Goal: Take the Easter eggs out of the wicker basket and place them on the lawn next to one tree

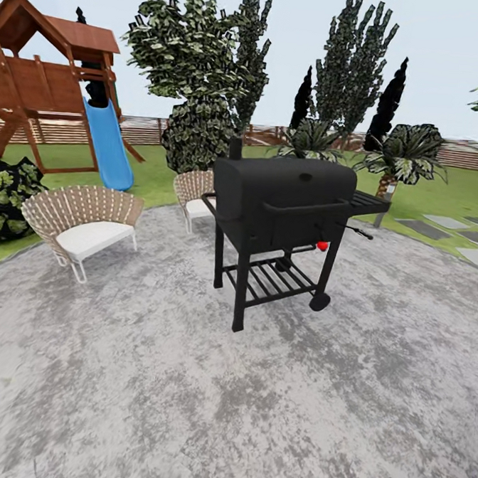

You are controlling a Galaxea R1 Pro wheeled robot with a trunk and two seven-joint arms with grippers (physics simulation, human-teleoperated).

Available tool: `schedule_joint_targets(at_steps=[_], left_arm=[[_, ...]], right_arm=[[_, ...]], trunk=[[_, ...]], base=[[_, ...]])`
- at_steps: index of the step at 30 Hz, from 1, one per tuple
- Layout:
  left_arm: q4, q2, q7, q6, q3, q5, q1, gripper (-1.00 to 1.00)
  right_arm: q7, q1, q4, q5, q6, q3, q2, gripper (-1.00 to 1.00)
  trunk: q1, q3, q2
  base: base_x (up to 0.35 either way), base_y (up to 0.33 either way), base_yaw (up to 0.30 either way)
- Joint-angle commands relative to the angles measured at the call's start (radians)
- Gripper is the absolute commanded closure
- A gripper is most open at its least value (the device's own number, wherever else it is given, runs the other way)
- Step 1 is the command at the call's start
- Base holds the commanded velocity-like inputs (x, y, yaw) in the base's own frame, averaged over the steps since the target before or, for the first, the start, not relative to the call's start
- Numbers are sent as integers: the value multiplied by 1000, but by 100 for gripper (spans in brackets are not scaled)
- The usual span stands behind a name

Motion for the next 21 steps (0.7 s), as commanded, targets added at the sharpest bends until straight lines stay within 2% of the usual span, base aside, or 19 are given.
schedule_joint_targets(at_steps=[1,6,9,21], left_arm=[[0,0,1,-3,2,0,0,-100],[0,0,0,-3,0,-1,-1,-100],[0,0,-1,-3,0,-1,-1,-100],[0,0,-1,-3,0,-2,-1,-100]], right_arm=[[3,-1,1,-9,-4,4,0,-100],[3,-1,1,-9,-4,4,-7,-100],[3,-1,1,-9,-4,4,-9,-100],[4,-1,1,-9,-4,4,-14,-100]], trunk=[[1,-2,-2],[1,-2,-2],[1,-2,-2],[1,-2,-2]], base=[[332,0,-299],[308,0,-299],[153,0,-300],[15,0,-300]])
